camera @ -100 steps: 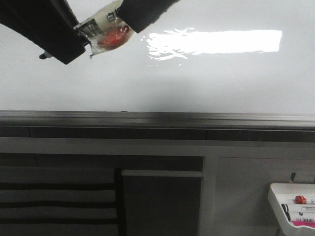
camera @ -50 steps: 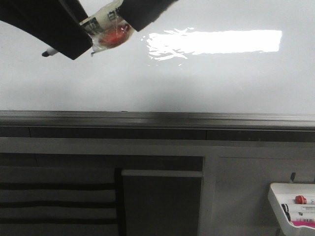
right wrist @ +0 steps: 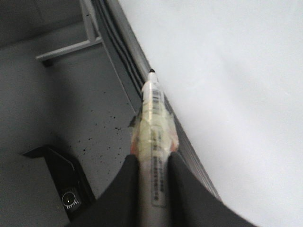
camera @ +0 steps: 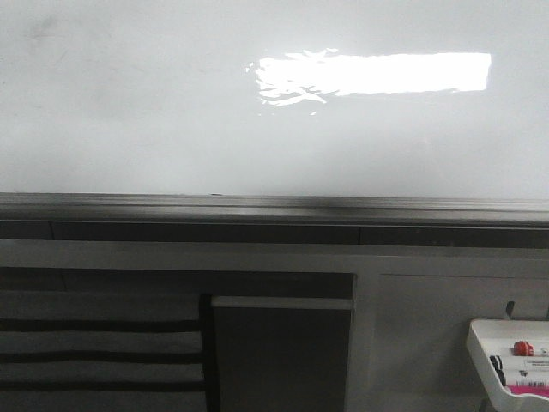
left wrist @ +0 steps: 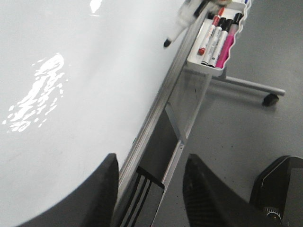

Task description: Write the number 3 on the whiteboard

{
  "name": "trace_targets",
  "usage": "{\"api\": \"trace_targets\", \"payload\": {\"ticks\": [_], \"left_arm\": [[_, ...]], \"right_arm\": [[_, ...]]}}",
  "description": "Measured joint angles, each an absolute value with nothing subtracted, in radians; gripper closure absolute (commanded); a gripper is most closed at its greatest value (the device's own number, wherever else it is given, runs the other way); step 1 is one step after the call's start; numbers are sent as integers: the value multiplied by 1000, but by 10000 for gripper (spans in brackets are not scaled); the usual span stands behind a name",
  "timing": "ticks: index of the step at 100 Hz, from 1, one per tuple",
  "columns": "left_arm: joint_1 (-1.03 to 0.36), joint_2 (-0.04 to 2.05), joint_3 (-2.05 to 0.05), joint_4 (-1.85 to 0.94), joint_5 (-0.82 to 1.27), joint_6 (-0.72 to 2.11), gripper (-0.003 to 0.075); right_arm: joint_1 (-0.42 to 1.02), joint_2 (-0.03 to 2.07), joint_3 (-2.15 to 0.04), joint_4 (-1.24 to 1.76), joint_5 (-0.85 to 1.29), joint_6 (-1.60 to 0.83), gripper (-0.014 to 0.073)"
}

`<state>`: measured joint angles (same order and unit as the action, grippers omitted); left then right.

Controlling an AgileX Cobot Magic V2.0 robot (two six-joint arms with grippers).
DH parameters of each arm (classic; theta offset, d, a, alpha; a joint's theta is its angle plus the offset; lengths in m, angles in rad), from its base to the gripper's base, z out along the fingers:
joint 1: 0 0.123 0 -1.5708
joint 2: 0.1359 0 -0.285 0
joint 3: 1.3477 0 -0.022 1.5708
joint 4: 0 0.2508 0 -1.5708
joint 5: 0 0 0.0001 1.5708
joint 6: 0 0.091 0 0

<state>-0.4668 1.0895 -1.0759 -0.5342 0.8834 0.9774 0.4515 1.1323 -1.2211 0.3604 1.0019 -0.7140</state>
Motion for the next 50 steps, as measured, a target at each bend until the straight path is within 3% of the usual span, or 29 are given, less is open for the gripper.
{"api": "trace_targets", "payload": {"ticks": [29,50], "left_arm": [[-427,904,-873,-551,803,955,524],[-427,883,-856,-558,763,955,570]], "right_arm": [[398,937,-934,346,812,-540,655],[398,930,-898,346,779,-531,655]]}}
